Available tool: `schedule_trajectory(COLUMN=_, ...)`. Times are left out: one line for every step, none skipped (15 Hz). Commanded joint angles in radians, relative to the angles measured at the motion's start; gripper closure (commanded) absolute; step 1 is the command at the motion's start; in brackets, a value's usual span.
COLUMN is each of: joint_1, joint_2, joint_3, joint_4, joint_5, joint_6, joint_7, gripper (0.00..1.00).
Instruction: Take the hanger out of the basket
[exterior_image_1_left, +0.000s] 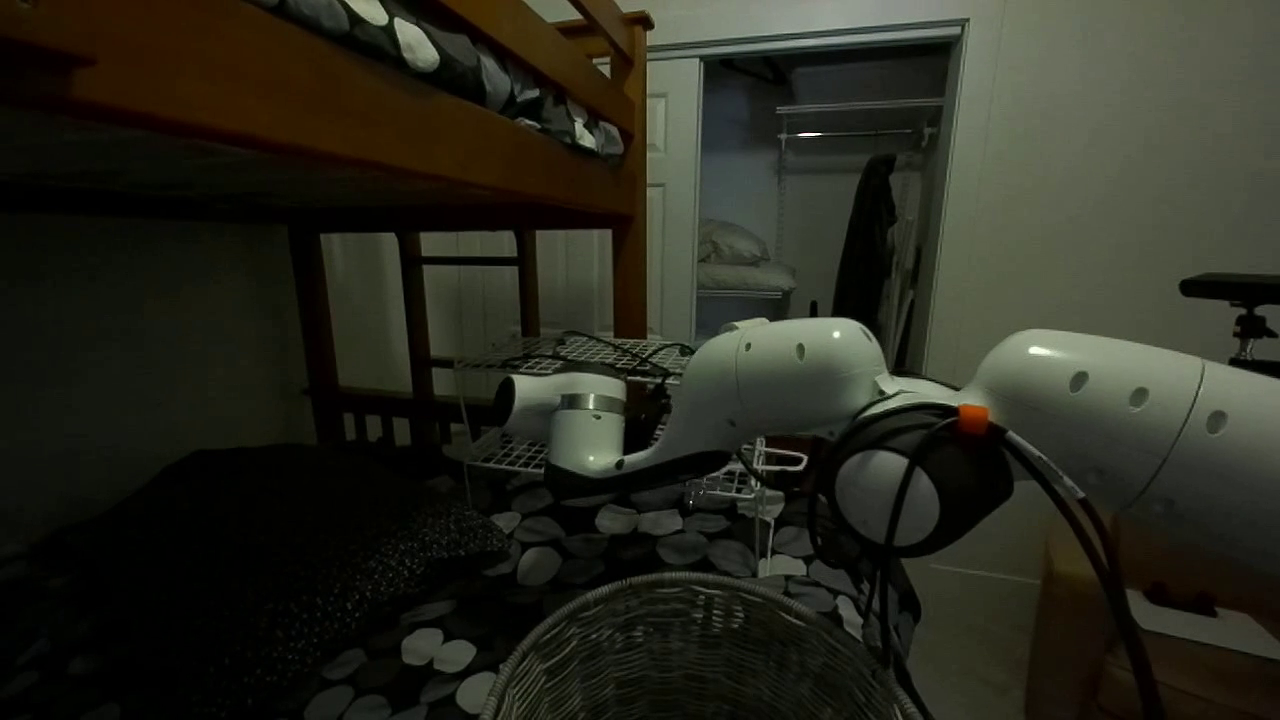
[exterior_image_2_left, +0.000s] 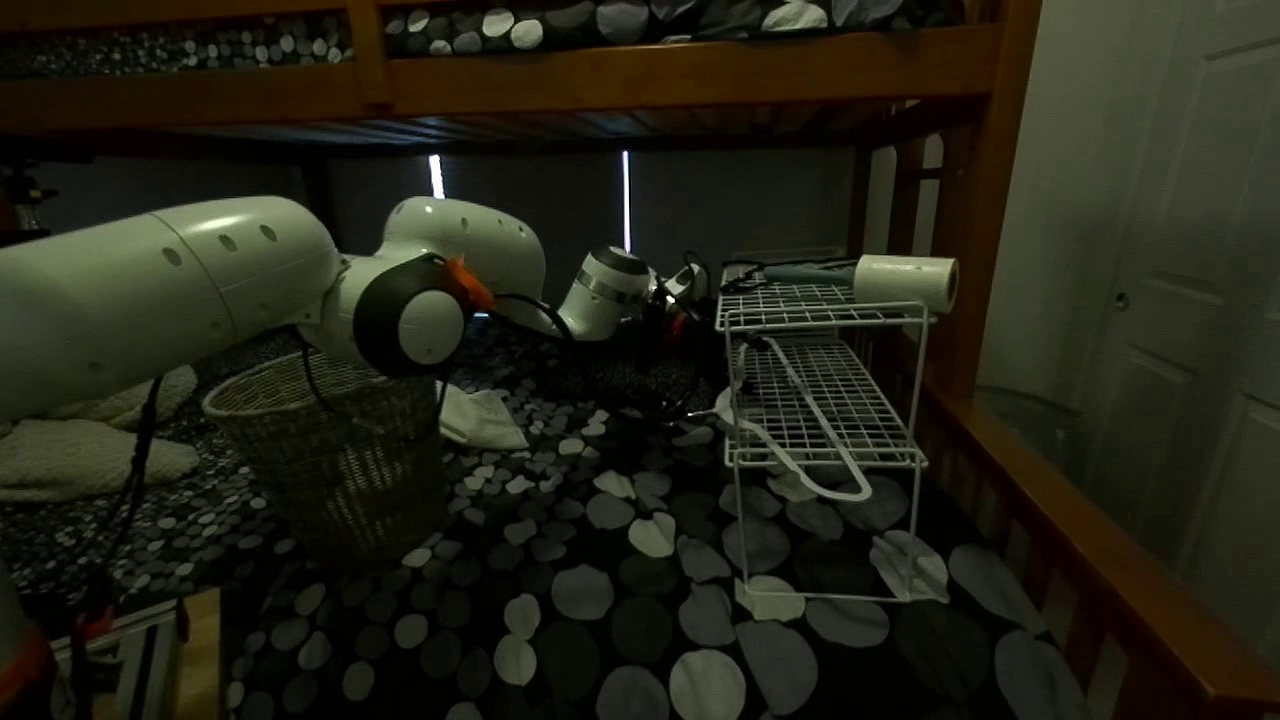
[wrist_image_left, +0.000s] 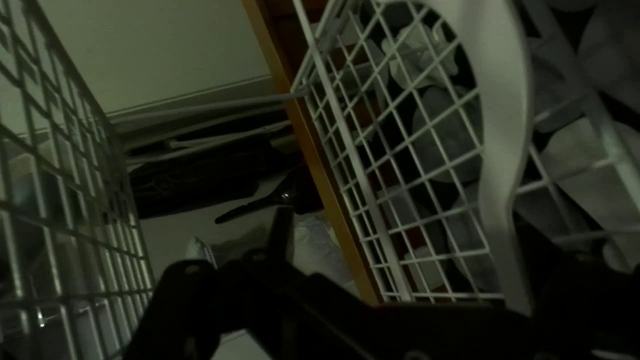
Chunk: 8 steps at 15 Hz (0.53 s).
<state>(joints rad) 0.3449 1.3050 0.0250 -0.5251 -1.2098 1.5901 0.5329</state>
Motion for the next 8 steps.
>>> schedule_trajectory(joint_1=-0.068, joint_2=-0.031, joint_3=0.078, joint_4=0.009, joint_5=0.070, joint_6=0.128, joint_7=-0.060, gripper=0.00)
schedule_trajectory(joint_1=-0.090, joint_2=-0.031, joint_3=0.097, joint_4=0.008, joint_5=0.085, joint_6=0.171, joint_7=-0.074, gripper=0.00)
schedule_trajectory(joint_1=-0.114, joint_2=-0.041, joint_3=0.117, joint_4=0.004, joint_5=0.103, joint_6=0.209, joint_7=-0.099, gripper=0.00)
schedule_trajectory(joint_1=-0.132, joint_2=-0.049, joint_3=0.137, joint_4=-0.001, joint_5=0.120, joint_6=0.227, joint_7=-0.128, gripper=0.00)
schedule_trajectory(joint_1=-0.159, joint_2=-0.051, joint_3=0.147, joint_4=-0.007, joint_5=0.130, joint_6=0.246, joint_7=-0.168, gripper=0.00)
schedule_trajectory(joint_1=-0.185, joint_2=-0.058, joint_3=0.158, joint_4=-0.013, joint_5=0.138, joint_6=0.261, joint_7=-0.216, gripper=0.00)
schedule_trajectory(joint_1=-0.203, joint_2=-0.062, joint_3=0.164, joint_4=-0.016, joint_5=0.140, joint_6=0.268, joint_7=-0.265, gripper=0.00)
schedule_trajectory(joint_1=-0.218, joint_2=-0.069, joint_3=0.172, joint_4=-0.022, joint_5=0.138, joint_6=0.282, joint_7=-0.321, gripper=0.00)
